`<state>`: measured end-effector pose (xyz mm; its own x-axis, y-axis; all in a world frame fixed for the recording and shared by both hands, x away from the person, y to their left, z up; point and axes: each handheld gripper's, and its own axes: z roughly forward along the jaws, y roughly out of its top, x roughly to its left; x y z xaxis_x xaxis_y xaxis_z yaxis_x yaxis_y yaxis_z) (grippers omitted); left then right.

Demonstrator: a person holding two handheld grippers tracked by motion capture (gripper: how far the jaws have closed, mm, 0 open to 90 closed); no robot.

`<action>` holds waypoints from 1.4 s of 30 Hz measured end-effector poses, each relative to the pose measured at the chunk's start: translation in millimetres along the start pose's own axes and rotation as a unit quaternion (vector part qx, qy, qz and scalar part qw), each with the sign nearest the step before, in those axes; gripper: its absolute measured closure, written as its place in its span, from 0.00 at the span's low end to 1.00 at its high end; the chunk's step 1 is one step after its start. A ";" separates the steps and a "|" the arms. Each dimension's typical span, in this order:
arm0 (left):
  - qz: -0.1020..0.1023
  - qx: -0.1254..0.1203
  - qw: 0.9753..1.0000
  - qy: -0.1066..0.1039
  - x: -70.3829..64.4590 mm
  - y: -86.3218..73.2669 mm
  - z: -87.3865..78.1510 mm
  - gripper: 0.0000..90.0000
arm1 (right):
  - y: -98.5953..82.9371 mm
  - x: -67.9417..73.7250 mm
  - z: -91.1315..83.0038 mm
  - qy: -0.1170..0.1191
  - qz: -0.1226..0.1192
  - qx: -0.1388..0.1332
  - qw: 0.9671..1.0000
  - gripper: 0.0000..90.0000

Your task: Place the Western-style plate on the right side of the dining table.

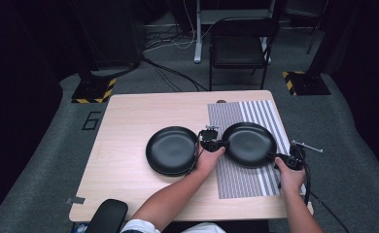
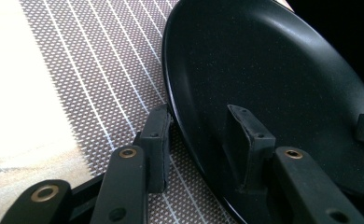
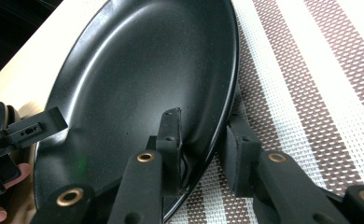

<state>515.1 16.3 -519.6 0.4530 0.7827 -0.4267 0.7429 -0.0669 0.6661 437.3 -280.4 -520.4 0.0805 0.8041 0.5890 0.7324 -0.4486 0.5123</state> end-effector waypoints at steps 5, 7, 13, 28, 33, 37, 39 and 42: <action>0.002 0.001 1.000 0.001 -0.1 -0.5 0.1 0.67 | -1.1 1.5 -0.7 -0.008 -0.008 -0.003 1.000 0.75; 0.005 0.000 1.000 -0.001 -1.2 -0.6 -0.1 0.66 | -2.3 2.8 -2.9 -0.022 -0.028 -0.013 0.999 0.75; 0.013 0.002 1.000 0.003 0.5 0.6 -2.6 0.62 | -4.1 6.2 -9.3 -0.034 -0.046 -0.023 0.998 0.70; 0.032 -0.018 0.999 -0.010 4.8 8.4 -25.8 0.57 | -1.1 9.8 -23.9 -0.056 -0.088 -0.048 0.993 0.67; 0.038 -0.026 0.999 -0.023 9.8 15.7 -41.2 0.58 | 0.2 23.6 -28.3 -0.072 -0.132 -0.055 0.987 0.66; 0.056 -0.028 0.998 -0.019 15.1 22.3 -53.8 0.59 | -0.1 28.8 -31.0 -0.068 -0.138 -0.054 0.987 0.66; 0.062 -0.034 0.997 -0.016 20.1 25.6 -63.8 0.59 | 0.0 34.2 -32.6 -0.064 -0.149 -0.050 0.986 0.67; 0.071 -0.040 0.997 -0.010 26.3 27.9 -75.2 0.59 | 0.5 38.9 -33.7 -0.055 -0.156 -0.042 0.985 0.67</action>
<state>510.7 81.5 -466.2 0.5613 0.7559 -0.3370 0.6290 -0.1249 0.7673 418.0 -262.5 -476.2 -0.0636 0.9430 0.3267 0.6742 -0.2008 0.7107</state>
